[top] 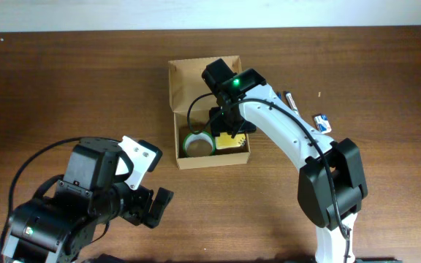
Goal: Pack container
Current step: 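Carry the sticky-note pad with the right gripper into the box, then open the right gripper to release the yellow pad inside the box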
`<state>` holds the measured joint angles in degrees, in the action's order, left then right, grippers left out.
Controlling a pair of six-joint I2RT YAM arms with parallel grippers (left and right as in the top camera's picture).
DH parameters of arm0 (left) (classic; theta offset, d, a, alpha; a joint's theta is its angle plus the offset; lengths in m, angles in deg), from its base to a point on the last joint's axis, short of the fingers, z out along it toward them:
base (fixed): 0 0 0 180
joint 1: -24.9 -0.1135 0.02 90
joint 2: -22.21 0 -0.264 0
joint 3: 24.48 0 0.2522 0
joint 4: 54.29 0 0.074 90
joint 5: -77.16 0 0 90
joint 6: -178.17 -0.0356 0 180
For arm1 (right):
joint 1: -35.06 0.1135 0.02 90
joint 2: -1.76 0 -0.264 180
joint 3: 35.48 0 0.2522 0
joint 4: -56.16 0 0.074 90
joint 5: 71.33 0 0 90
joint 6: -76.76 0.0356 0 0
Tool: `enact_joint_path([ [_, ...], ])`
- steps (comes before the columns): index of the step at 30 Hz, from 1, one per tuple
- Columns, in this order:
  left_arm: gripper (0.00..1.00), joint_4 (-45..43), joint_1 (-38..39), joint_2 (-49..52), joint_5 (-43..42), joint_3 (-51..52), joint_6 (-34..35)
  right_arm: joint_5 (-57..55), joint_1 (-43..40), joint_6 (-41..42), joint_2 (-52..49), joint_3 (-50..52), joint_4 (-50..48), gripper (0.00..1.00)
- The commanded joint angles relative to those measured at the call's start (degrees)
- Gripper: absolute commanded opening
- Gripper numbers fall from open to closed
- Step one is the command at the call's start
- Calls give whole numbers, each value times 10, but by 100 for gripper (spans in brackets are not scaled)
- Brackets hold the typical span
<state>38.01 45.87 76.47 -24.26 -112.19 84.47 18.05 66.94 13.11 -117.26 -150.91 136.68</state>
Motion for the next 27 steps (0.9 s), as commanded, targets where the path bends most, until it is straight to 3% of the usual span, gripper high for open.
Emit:
enact_joint_path([
  [1, 100, 0, -2, -3, -8, -2, -11, 0, 4, 3, -4, 5, 1, 66],
  [6, 99, 0, -2, -3, -8, -2, -11, 0, 4, 3, -4, 5, 1, 75],
  [27, 100, 0, -1, -3, -8, -2, -11, 0, 4, 3, -4, 5, 1, 84],
])
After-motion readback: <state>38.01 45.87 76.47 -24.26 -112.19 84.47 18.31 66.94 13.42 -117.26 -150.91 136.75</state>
